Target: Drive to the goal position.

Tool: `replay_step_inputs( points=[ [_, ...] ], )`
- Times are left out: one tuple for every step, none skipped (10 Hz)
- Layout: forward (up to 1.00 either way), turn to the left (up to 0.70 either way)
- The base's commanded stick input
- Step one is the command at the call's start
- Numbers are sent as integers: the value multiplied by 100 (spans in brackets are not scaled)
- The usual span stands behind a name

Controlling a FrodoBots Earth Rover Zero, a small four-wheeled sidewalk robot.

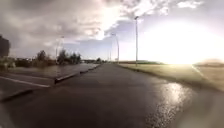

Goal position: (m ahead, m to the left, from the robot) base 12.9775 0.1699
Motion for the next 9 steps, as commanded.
replay_step_inputs(
  points=[
    [70,0],
    [70,0],
    [70,0],
    [70,0],
    [70,0],
    [70,0],
    [70,0],
    [70,0],
    [70,0]
  ],
)
